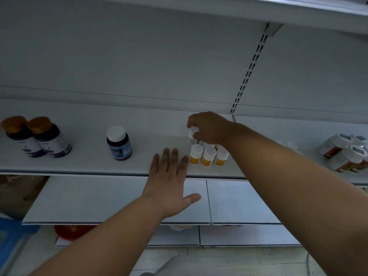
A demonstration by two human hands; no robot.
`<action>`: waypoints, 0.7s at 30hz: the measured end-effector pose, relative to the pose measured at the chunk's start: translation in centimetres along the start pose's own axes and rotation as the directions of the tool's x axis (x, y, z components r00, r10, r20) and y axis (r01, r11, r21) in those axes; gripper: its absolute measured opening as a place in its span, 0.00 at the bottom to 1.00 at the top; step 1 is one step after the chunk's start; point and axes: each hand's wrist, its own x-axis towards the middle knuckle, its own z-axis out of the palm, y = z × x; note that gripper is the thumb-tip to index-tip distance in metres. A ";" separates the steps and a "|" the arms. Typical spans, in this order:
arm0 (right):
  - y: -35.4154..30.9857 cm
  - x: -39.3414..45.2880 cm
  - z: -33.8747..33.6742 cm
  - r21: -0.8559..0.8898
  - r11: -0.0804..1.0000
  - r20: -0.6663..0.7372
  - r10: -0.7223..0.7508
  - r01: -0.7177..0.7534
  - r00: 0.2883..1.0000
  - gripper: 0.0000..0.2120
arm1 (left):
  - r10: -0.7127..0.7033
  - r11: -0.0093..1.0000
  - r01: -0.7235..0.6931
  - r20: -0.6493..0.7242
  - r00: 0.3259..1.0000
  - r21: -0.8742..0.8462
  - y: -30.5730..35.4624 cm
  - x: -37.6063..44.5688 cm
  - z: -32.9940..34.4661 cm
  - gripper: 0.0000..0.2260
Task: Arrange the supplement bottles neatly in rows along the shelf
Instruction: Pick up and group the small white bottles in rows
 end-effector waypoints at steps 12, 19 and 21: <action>-4.2 -9.0 -3.3 0.981 0.155 -0.137 0.141 0.115 0.981 0.11 | 0.003 1.000 -0.003 -0.019 1.000 -0.017 0.0 0.0 0.3 0.48; -5.6 -11.2 -2.3 0.909 -0.417 -0.020 -0.014 0.012 1.000 0.22 | 0.000 1.000 0.000 -0.016 1.000 -0.026 0.0 0.0 0.2 0.48; -5.7 -11.4 -2.0 0.876 -0.481 0.015 -0.062 -0.043 0.998 0.24 | -0.001 0.999 0.001 -0.021 1.000 -0.033 0.0 0.0 0.4 0.48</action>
